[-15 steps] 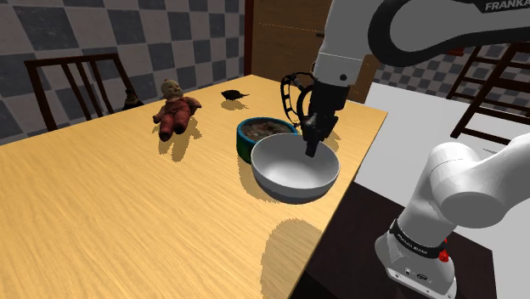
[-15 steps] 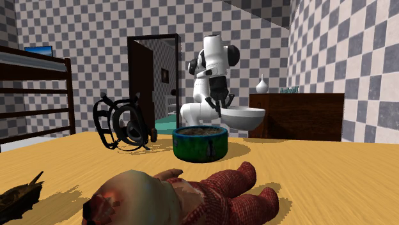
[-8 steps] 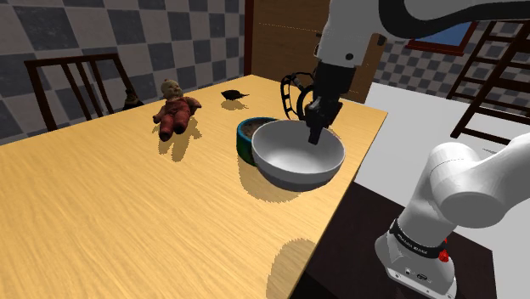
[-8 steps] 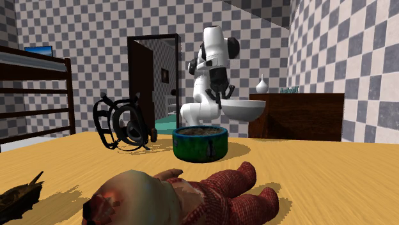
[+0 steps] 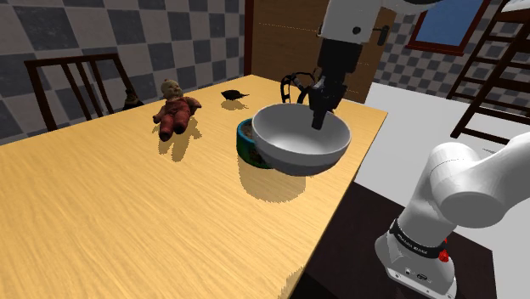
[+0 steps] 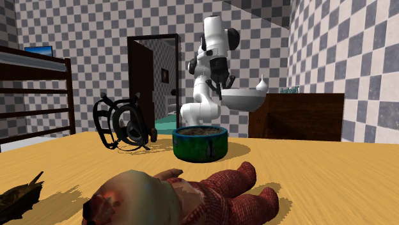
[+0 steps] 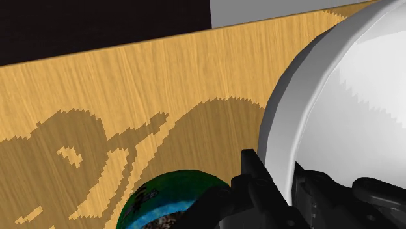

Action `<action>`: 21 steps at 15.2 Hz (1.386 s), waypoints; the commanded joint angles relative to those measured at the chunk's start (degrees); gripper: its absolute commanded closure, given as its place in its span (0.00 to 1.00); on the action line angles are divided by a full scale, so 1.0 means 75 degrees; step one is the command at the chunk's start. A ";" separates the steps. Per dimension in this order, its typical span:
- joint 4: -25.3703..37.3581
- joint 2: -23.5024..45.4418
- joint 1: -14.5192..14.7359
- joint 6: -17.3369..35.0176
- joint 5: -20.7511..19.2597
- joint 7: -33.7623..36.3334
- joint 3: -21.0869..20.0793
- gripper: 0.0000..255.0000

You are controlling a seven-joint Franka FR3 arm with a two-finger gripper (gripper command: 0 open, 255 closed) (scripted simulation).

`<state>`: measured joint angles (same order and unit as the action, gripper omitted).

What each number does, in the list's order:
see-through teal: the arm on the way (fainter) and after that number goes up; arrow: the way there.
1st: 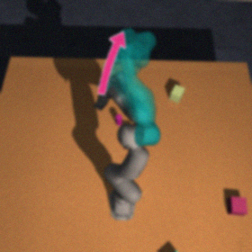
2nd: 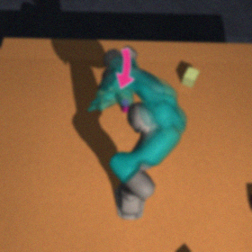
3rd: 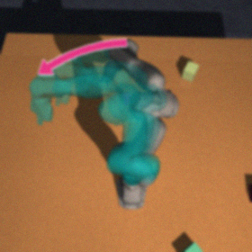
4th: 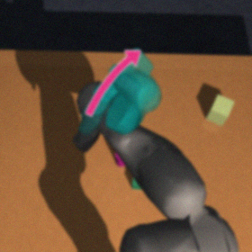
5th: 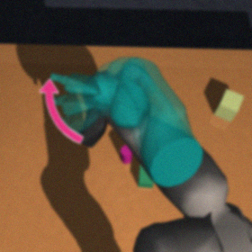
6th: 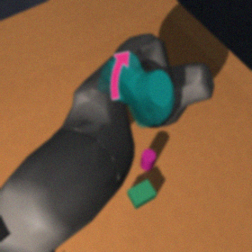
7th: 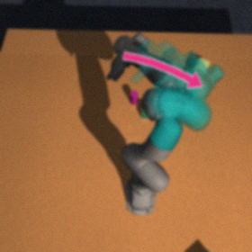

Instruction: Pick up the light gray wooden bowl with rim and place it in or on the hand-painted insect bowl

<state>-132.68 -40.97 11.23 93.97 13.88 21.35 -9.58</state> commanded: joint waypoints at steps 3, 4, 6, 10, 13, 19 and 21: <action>0.0512 0.0109 -0.0021 -0.0402 -0.0052 0.0046 0.0056 1.00; 0.0563 0.0119 -0.0022 -0.0442 -0.0056 0.0052 0.0060 1.00; 0.0818 0.0469 -0.0143 -0.0403 -0.0232 -0.0240 0.0295 1.00; 0.1427 0.1225 -0.0362 -0.0353 -0.0531 -0.0802 0.0737 1.00; 0.1977 0.1840 -0.0502 -0.0350 -0.0706 -0.1203 0.1051 1.00; 0.3331 0.3185 -0.0754 -0.0464 -0.0908 -0.1978 0.1625 1.00; 0.3990 0.3781 -0.0857 -0.0568 -0.0929 -0.2285 0.1836 1.00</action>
<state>-105.16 -14.50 5.22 90.40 7.03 5.48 3.32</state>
